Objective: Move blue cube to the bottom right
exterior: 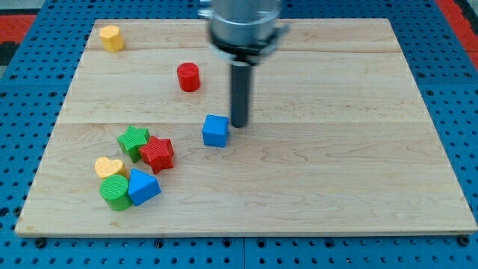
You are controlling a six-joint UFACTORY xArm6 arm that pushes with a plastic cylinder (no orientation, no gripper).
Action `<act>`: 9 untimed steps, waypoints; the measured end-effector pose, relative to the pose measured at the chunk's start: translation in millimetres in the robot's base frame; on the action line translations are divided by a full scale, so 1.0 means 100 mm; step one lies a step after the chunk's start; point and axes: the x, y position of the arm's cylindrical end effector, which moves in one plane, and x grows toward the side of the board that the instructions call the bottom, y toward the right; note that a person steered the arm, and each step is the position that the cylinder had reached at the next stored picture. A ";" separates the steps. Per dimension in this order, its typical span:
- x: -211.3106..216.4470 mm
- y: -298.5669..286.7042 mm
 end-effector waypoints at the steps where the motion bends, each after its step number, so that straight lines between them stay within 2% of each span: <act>1: -0.14 -0.49; 2: 0.23 -0.80; 3: 0.36 -0.15; 4: 0.32 0.77; 7: 0.06 1.54; 8: 0.47 1.90; 9: 0.79 1.85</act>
